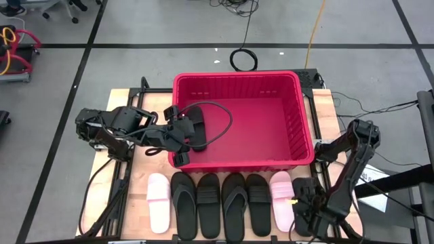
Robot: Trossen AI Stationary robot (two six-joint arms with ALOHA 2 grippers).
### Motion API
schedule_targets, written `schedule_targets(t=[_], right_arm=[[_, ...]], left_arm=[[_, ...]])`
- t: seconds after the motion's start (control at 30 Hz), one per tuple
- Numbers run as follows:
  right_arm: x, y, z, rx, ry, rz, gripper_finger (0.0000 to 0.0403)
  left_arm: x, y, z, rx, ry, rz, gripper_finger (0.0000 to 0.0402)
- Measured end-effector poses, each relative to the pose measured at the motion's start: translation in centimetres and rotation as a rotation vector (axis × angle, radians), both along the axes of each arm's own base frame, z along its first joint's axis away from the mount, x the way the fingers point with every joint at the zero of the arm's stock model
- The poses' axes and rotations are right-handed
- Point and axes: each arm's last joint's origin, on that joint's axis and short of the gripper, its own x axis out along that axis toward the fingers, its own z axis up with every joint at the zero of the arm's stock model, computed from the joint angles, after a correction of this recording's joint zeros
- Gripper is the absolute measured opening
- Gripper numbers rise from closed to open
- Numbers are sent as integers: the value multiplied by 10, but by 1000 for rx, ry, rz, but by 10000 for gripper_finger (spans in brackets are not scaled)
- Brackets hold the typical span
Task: Pick and place slides into bin
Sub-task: Put the black slide into the red bin
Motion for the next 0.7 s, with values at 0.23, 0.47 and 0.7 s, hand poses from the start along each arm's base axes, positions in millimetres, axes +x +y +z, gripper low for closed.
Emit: schedule_targets(t=[0.23,0.47,0.7], right_arm=[[5,6,-1,69,-34,-2,182],[4,4,-15,12,-7,-25,177],[2,0,-20,-20,4,-50,175]], left_arm=[[0,0,0,-2,1,-4,191],[0,0,0,-1,3,-5,191],[0,0,0,-1,3,-5,191]])
